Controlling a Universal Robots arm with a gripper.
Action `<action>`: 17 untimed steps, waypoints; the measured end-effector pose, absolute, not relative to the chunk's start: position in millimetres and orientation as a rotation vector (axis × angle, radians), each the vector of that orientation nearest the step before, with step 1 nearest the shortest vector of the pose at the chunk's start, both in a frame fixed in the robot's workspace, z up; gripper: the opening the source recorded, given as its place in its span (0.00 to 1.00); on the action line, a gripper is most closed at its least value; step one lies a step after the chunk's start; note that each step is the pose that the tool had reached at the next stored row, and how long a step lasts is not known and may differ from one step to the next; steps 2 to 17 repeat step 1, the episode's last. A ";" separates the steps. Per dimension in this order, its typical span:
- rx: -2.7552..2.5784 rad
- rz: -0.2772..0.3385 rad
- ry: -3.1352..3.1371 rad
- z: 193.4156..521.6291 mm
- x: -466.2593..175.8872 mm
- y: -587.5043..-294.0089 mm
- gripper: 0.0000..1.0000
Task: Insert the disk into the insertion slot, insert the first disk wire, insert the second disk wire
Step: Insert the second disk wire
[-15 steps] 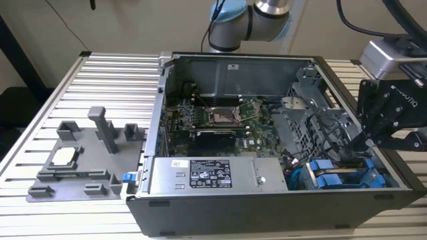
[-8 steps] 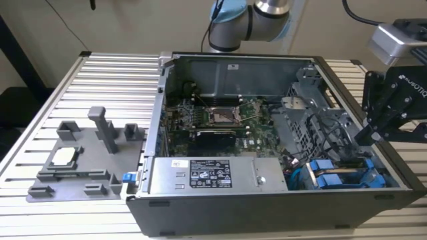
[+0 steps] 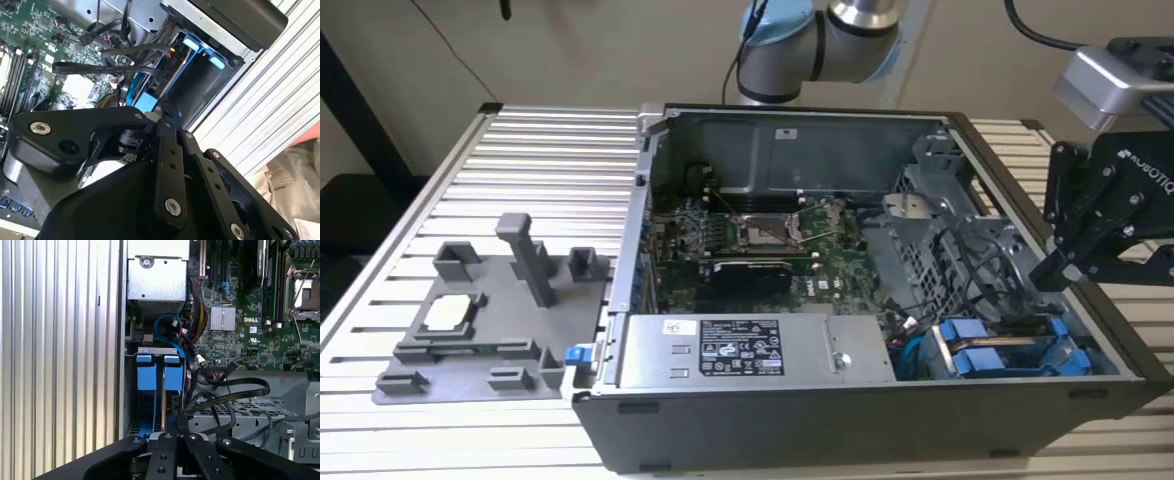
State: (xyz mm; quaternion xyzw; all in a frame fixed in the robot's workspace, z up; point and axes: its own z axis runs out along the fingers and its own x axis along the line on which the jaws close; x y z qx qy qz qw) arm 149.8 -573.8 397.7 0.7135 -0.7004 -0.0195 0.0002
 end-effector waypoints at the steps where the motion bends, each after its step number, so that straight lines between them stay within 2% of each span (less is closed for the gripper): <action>1: 2.241 -0.061 -2.200 397.7 149.8 -573.8 0.11; 17: 2.241 -0.061 -2.200 397.7 149.8 -573.8 0.11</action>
